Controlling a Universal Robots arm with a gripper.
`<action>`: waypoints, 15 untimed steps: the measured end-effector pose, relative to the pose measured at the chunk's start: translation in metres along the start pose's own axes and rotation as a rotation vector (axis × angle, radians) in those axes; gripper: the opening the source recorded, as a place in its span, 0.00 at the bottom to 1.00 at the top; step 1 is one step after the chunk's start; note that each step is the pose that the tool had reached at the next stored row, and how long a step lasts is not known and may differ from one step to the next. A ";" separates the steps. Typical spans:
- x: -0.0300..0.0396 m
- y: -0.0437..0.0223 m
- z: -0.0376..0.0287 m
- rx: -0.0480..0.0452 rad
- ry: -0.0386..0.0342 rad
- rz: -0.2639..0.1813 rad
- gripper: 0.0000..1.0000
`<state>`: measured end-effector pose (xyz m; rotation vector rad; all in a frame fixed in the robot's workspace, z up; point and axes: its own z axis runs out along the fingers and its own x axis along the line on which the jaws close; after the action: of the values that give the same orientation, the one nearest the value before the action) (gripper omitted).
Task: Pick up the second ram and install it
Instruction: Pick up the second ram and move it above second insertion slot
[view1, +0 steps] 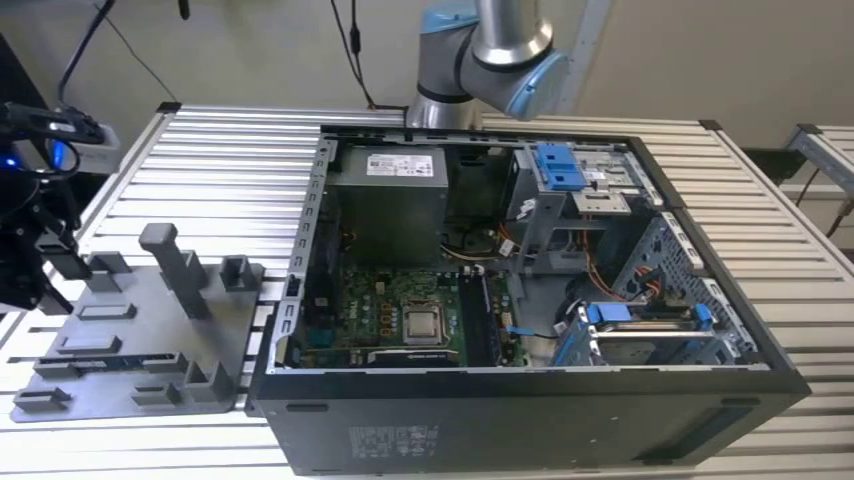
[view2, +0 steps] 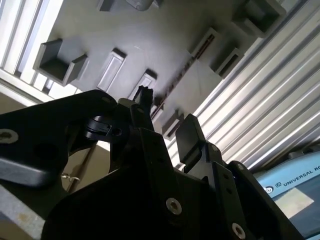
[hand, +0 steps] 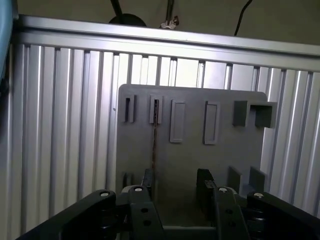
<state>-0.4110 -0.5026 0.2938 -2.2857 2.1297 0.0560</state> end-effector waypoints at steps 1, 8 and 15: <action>0.0000 0.0000 0.0012 0.0000 0.0000 -0.003 0.48; 0.0001 0.0009 0.0058 -0.0021 0.0011 -0.051 0.48; 0.0002 0.0035 0.0115 -0.0013 0.0035 -0.051 0.48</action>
<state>-0.4146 -0.5026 0.2823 -2.3416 2.0718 0.0527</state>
